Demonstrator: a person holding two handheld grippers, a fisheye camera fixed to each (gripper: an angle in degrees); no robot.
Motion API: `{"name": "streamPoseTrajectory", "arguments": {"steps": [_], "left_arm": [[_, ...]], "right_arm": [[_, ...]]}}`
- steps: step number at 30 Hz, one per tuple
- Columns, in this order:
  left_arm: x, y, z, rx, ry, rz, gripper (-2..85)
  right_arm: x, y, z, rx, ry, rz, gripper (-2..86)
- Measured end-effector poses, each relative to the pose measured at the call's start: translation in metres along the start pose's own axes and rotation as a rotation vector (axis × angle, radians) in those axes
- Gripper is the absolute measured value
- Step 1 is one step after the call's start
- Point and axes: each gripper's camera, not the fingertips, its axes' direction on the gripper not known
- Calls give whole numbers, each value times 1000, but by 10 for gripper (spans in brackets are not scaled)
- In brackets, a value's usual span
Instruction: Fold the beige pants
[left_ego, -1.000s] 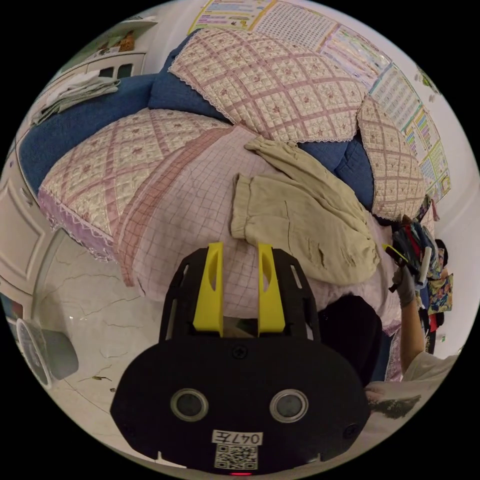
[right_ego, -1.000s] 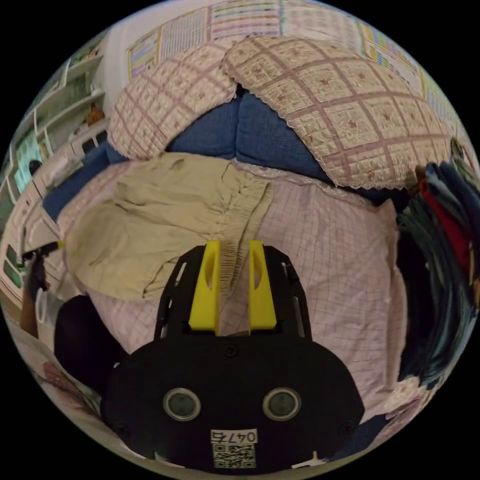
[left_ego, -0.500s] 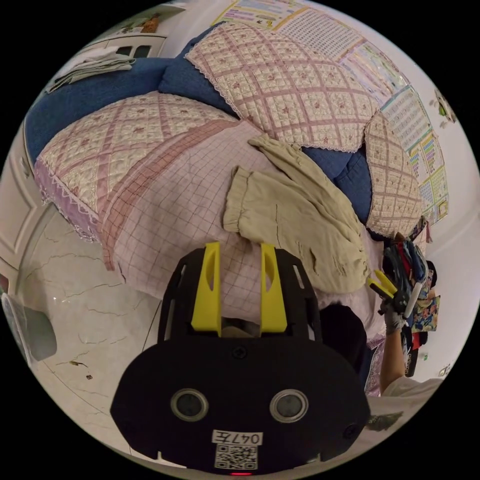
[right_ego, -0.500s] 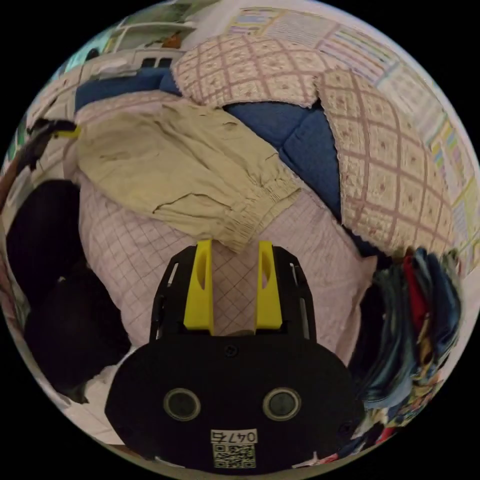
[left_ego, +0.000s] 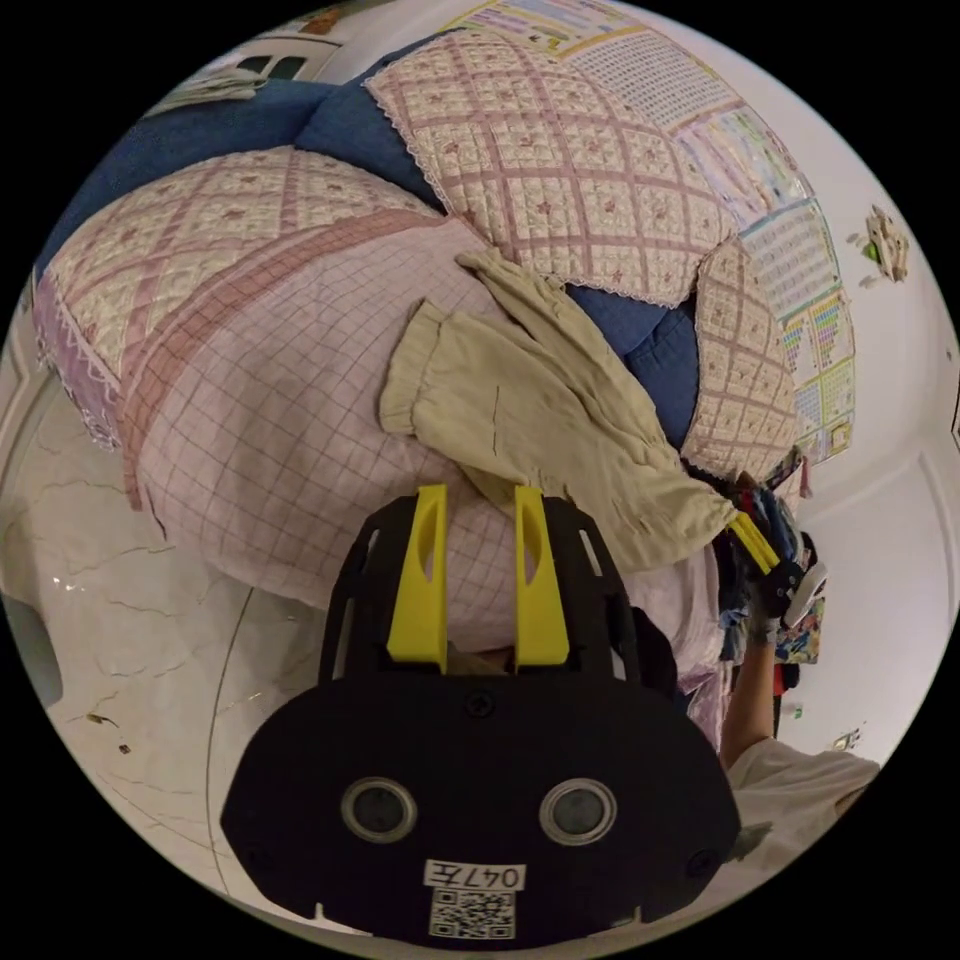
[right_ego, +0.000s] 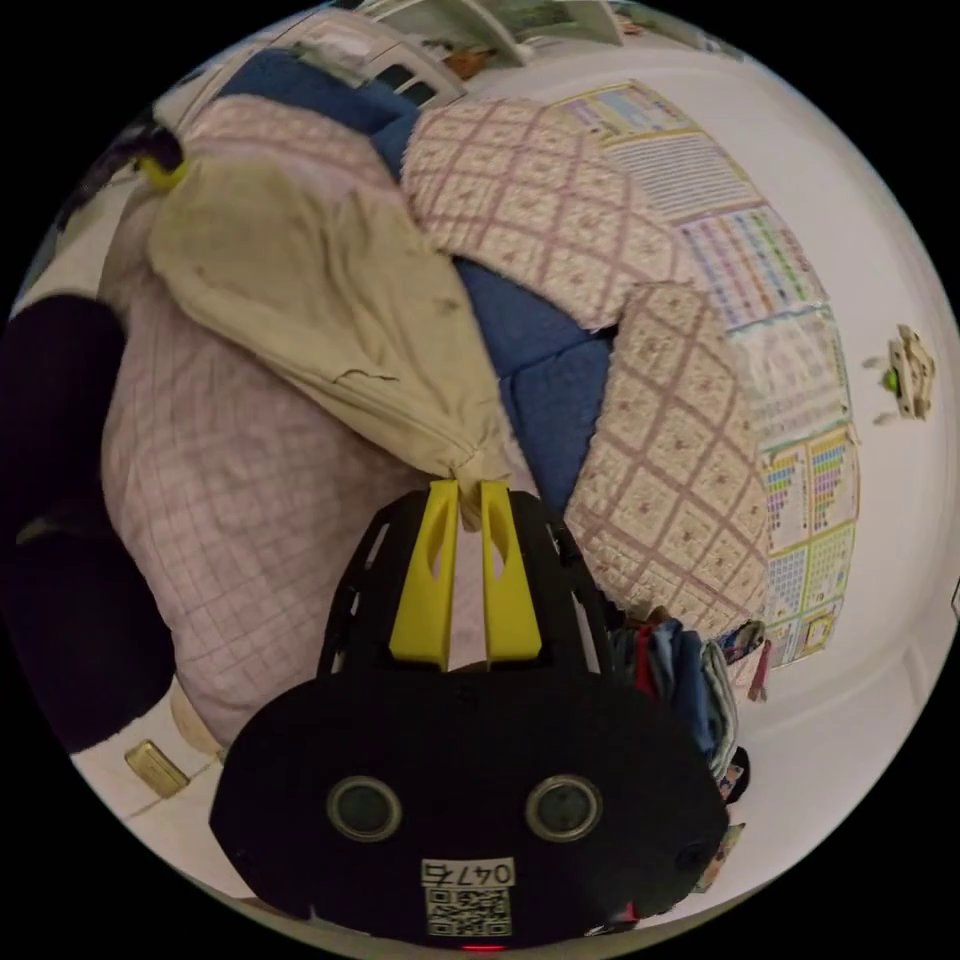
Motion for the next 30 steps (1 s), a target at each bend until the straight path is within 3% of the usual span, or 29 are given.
{"name": "streamPoseTrajectory", "arguments": {"steps": [5,12,20,26,30], "left_arm": [[-24,-14,-15,63,207,-111,112],[-45,-40,-19,102,269,-134,115],[-31,-76,-45,162,200,-12,33],[-14,-120,-95,244,287,162,-3],[-7,-107,-155,371,288,325,-6]], "right_arm": [[12,-17,-21,-12,37,-1,10],[6,-13,-31,-47,-13,16,10],[22,-12,-36,-61,-87,74,10],[43,-11,-43,-73,-123,146,10],[65,8,-121,114,-109,248,9]]}}
